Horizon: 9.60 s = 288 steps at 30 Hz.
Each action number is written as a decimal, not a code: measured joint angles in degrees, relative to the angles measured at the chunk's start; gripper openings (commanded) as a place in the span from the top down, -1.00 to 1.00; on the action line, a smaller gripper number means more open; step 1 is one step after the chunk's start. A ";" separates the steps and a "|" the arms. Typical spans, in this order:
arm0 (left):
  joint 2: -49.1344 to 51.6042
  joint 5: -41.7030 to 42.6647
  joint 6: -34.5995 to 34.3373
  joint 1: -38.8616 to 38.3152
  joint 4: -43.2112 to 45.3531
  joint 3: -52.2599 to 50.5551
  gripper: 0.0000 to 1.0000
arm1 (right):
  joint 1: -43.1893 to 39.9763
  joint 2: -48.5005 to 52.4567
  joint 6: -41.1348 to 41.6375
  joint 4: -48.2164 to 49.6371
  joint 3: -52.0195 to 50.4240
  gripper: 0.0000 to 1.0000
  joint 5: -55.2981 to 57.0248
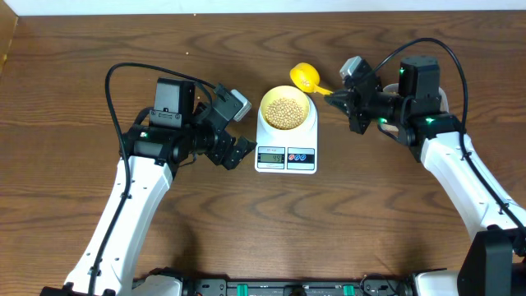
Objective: Scoop item into bowl and weigh 50g on scale
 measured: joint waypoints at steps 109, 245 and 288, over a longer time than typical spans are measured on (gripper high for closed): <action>0.00 0.00 0.00 0.00 0.02 0.00 -0.79 | 2.51 0.00 -7.80 2.34 0.00 0.98 3.30; 0.00 0.00 0.00 0.00 0.00 0.00 -0.79 | -11.72 0.52 62.82 -14.27 -0.02 0.85 41.46; 0.00 0.02 0.00 0.00 0.02 0.00 -0.79 | -11.72 -16.98 26.18 -19.58 -0.02 -0.99 44.44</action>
